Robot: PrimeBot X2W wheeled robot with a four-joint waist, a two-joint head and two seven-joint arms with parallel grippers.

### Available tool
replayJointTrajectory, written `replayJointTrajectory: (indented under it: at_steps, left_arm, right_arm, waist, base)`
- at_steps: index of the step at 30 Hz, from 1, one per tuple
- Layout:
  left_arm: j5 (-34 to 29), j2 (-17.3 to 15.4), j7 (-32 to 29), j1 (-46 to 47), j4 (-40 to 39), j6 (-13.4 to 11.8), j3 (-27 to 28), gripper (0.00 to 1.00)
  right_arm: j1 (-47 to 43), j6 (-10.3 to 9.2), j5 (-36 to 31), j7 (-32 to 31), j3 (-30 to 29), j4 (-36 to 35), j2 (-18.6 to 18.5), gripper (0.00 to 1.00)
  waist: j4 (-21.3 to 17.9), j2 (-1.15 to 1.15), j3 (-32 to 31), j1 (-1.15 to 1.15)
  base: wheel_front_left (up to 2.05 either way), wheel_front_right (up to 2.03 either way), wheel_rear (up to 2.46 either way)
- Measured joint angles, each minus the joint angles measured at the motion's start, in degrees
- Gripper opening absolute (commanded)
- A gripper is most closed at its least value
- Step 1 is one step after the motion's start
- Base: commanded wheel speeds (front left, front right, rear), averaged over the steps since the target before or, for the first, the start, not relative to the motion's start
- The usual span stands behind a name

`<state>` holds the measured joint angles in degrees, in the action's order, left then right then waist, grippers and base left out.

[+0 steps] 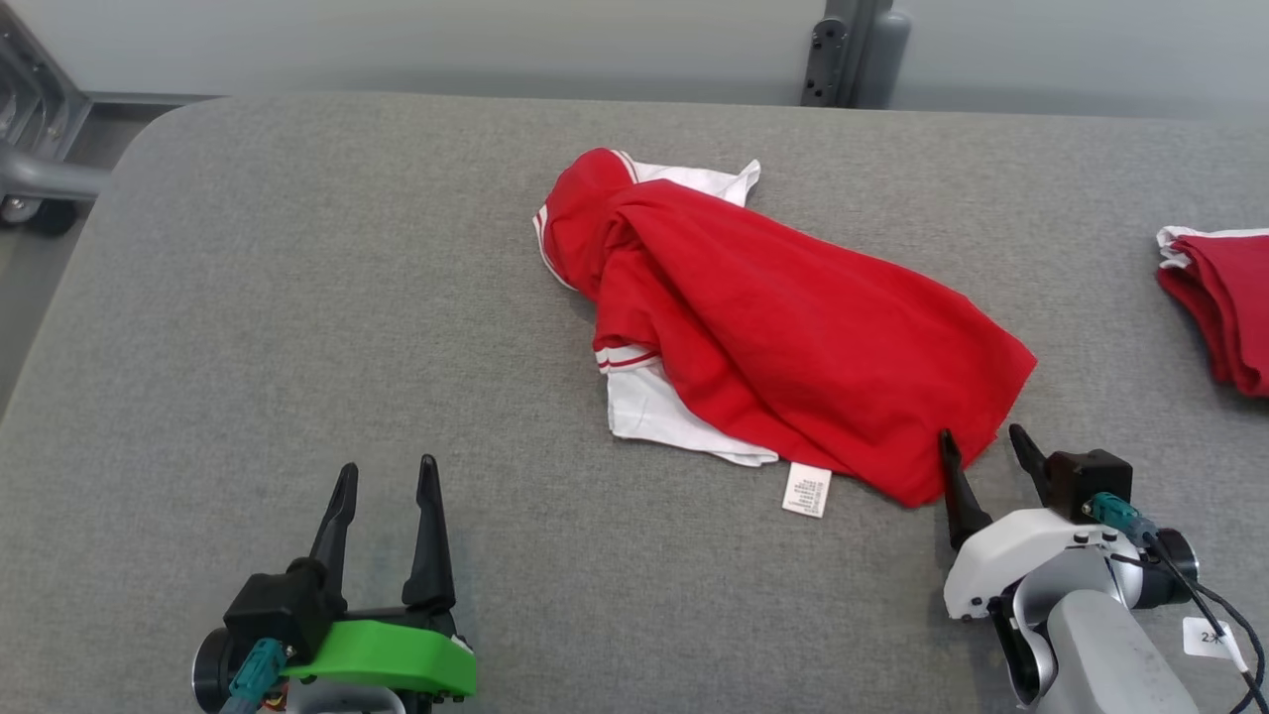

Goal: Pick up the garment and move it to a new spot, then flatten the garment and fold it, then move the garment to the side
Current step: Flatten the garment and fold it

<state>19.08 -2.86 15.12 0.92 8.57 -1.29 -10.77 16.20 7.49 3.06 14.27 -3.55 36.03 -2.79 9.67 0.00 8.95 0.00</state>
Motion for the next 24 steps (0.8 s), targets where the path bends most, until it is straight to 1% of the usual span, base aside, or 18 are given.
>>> replayJointTrajectory:
  at_steps: [2,3,4,5,6,7,10,17,21,24]
  left_arm:
    - [0.1,0.0,0.0,0.1,0.1,0.0,-0.1,1.0]
    - [0.1,0.0,0.0,0.1,0.1,0.0,-0.2,1.0]
    - [0.1,0.0,0.0,0.1,0.1,-0.2,-0.2,1.0]
    - [0.1,0.0,0.0,0.1,0.2,-0.2,-0.3,1.0]
    - [0.1,0.0,0.0,0.1,0.3,-0.2,-0.3,1.0]
    - [0.1,0.0,0.0,0.1,0.4,-0.2,-0.4,1.0]
    - [0.1,0.0,0.0,0.1,0.4,-0.3,-0.6,1.0]
    - [0.1,0.0,0.0,0.0,0.1,-0.5,-1.1,1.0]
    - [0.4,0.0,0.0,0.0,0.1,-0.5,-1.3,1.0]
    - [0.5,0.0,0.0,0.1,-0.2,-0.5,-2.2,1.0]
  right_arm:
    - [1.1,0.0,1.5,-0.3,0.4,3.1,0.0,1.0]
    - [1.5,0.0,2.6,-0.4,0.7,4.3,0.0,0.86]
    - [1.9,0.0,3.7,-0.4,1.1,5.1,0.0,0.74]
    - [2.4,0.0,4.5,-0.3,1.3,5.6,0.0,0.26]
    - [2.9,0.0,5.0,-0.1,1.5,5.9,-0.1,0.08]
    - [3.3,0.0,5.0,0.1,1.7,5.8,-0.1,0.0]
    - [3.9,0.0,4.7,0.5,1.6,4.3,0.1,0.0]
    - [5.6,0.0,3.6,0.8,0.7,-5.4,-0.5,0.0]
    - [7.6,0.0,3.0,0.7,0.7,-8.1,-2.9,0.0]
    - [10.8,0.0,2.1,-0.8,-0.2,-8.6,-6.1,0.0]
  waist:
    - [1.1,0.0,0.7,0.0]
    - [1.6,0.0,0.9,0.0]
    - [2.0,0.0,1.2,0.0]
    - [2.4,0.0,1.4,0.0]
    - [2.7,0.0,1.5,0.0]
    - [3.0,0.0,1.6,0.0]
    - [3.4,0.0,1.4,0.0]
    - [3.8,0.0,0.8,0.0]
    - [4.0,0.0,1.2,0.0]
    - [4.5,0.0,1.6,0.0]
  base:
    - [0.0,0.0,0.0]
    - [0.0,0.0,0.0]
    - [0.0,0.0,0.0]
    - [0.0,0.0,0.0]
    - [0.0,0.0,0.0]
    - [0.0,0.0,0.0]
    - [0.0,0.0,0.0]
    - [0.0,0.0,0.0]
    - [0.0,0.0,0.0]
    - [0.0,0.0,0.0]
